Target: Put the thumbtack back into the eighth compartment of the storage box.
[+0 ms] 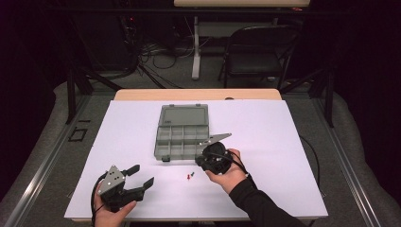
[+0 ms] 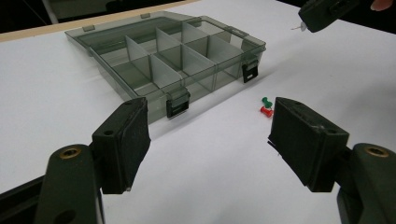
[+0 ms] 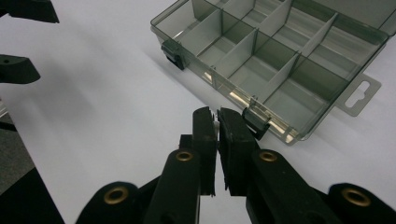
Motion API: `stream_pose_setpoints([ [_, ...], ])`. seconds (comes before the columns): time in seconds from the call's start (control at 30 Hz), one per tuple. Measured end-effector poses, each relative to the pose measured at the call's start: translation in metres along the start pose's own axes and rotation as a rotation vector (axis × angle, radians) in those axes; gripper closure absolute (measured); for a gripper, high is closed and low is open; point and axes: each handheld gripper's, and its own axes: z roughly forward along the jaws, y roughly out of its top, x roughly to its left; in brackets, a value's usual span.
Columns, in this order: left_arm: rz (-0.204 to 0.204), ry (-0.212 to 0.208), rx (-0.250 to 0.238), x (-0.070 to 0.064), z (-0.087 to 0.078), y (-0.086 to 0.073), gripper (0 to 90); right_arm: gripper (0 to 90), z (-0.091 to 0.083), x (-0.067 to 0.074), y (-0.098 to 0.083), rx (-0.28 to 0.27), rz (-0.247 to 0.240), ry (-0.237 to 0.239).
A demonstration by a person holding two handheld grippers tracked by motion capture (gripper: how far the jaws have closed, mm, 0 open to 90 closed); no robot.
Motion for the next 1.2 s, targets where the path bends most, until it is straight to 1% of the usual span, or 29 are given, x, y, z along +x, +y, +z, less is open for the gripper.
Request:
stream_pose_setpoints([
  [0.13,-0.003,0.0,-0.002,0.0,0.0,0.0,28.0,85.4,0.002,-0.003,0.006,0.007,0.0,-0.015],
  [0.3,-0.002,0.0,-0.002,0.0,0.0,0.0,28.0,85.4,0.004,-0.007,0.014,0.009,0.013,-0.029],
  [0.37,-0.002,0.0,-0.001,0.0,0.0,0.0,28.0,85.4,0.005,-0.009,0.017,0.021,0.017,-0.038],
  [0.57,0.001,0.0,0.003,0.001,0.0,0.0,28.0,85.4,0.01,-0.015,0.025,0.027,0.025,-0.06],
  [0.77,-0.002,0.001,0.001,0.001,0.0,0.0,28.0,85.4,0.02,-0.024,0.027,0.044,0.038,-0.087],
  [0.87,-0.002,0.001,0.001,0.001,0.0,0.0,28.1,85.4,0.025,-0.029,0.028,0.055,0.054,-0.096],
  [0.93,-0.001,0.0,0.001,0.001,0.0,0.0,28.0,85.4,0.028,-0.032,0.029,0.052,0.07,-0.101],
  [1.17,0.001,0.0,0.004,0.001,0.0,0.0,28.1,85.3,0.041,-0.043,0.03,0.071,0.091,-0.13],
  [1.2,0.001,0.0,0.004,0.001,0.0,0.0,28.0,85.3,0.043,-0.043,0.029,0.065,0.094,-0.133],
])
